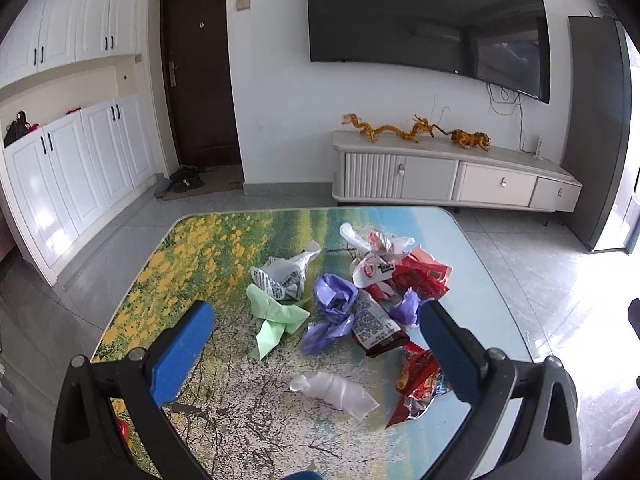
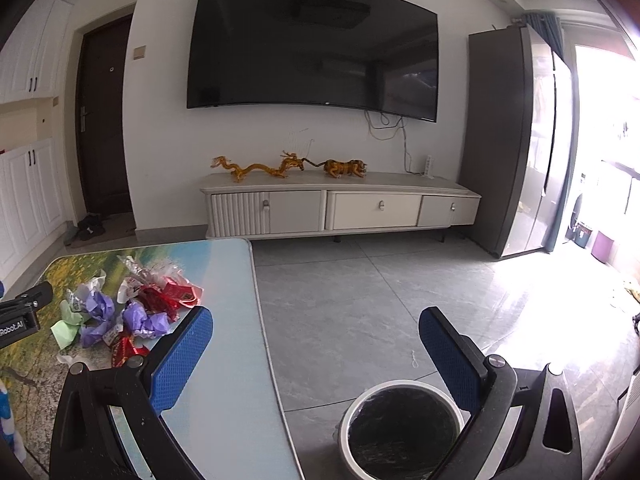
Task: Collect trash
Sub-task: 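Grasp the purple plastic bag with the left gripper while the right grasps the red snack wrapper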
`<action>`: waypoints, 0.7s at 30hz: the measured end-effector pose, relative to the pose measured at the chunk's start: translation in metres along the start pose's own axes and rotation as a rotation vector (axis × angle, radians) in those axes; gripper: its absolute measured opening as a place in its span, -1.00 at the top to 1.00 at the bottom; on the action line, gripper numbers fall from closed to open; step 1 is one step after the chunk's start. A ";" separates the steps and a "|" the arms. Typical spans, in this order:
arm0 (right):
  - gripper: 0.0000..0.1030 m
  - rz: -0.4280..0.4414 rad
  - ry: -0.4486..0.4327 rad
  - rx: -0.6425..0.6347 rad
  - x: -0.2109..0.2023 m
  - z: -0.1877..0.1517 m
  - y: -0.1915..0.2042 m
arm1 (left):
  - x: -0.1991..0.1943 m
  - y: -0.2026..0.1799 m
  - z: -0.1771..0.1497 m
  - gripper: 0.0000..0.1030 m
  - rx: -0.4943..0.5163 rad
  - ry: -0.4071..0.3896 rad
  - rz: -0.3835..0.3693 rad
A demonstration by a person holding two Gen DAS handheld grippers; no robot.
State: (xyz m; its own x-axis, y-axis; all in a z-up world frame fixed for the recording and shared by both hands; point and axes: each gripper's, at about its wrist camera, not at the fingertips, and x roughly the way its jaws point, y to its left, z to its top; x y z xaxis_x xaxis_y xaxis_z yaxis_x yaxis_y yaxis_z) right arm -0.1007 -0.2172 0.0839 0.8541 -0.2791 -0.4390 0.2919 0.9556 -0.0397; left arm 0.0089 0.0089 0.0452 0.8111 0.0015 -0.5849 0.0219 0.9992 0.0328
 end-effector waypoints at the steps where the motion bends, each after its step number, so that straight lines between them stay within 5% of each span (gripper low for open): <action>1: -1.00 0.010 0.010 -0.007 0.002 0.000 0.003 | 0.002 0.002 0.000 -1.00 -0.001 0.009 -0.003; 7: -1.00 0.108 0.076 -0.033 0.016 0.000 0.018 | 0.019 0.030 0.005 -1.00 -0.031 0.043 0.007; 14: -1.00 0.366 0.192 -0.053 0.048 -0.008 0.051 | 0.038 0.082 0.008 -1.00 -0.114 0.081 0.038; 21: -0.73 0.623 0.342 -0.091 0.091 -0.025 0.101 | 0.058 0.089 -0.010 -0.91 -0.114 0.155 -0.064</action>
State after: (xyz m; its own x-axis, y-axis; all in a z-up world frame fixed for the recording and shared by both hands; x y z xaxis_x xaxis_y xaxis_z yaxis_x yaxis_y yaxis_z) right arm -0.0046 -0.1434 0.0172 0.6631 0.3525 -0.6603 -0.2561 0.9358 0.2423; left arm 0.0522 0.0979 0.0059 0.7103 -0.0652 -0.7008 -0.0030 0.9954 -0.0957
